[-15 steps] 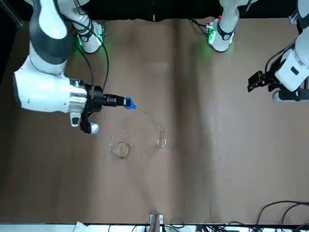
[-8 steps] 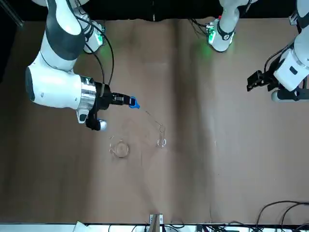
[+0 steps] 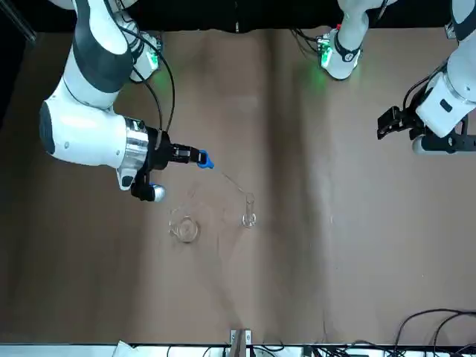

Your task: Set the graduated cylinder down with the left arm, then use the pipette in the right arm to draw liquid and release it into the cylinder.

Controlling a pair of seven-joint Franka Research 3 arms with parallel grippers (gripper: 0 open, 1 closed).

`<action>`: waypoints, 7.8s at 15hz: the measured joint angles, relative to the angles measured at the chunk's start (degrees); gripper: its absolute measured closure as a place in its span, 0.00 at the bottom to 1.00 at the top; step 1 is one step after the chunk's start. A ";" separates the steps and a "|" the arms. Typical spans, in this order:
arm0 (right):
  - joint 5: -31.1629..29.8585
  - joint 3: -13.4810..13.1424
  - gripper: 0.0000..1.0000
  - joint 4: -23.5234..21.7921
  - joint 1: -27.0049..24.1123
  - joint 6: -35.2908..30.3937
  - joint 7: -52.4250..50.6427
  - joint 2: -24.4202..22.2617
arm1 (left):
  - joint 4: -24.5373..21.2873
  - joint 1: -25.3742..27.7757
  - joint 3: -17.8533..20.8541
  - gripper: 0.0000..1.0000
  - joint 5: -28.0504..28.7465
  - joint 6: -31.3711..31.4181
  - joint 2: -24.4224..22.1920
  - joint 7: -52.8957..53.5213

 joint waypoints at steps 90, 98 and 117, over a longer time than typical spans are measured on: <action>-34.02 -0.57 0.93 -4.11 -5.92 -3.41 -13.74 5.70 | 0.11 -1.30 -0.57 0.00 1.19 10.02 2.53 0.83; -34.12 -0.58 0.80 -4.02 -5.32 -2.49 -13.82 6.87 | 0.64 -0.84 -0.33 0.00 5.31 10.46 3.91 0.88; -34.33 -0.60 0.62 -3.99 -3.76 3.47 -13.82 6.88 | 1.08 -1.88 -1.25 0.00 5.91 5.21 4.50 0.98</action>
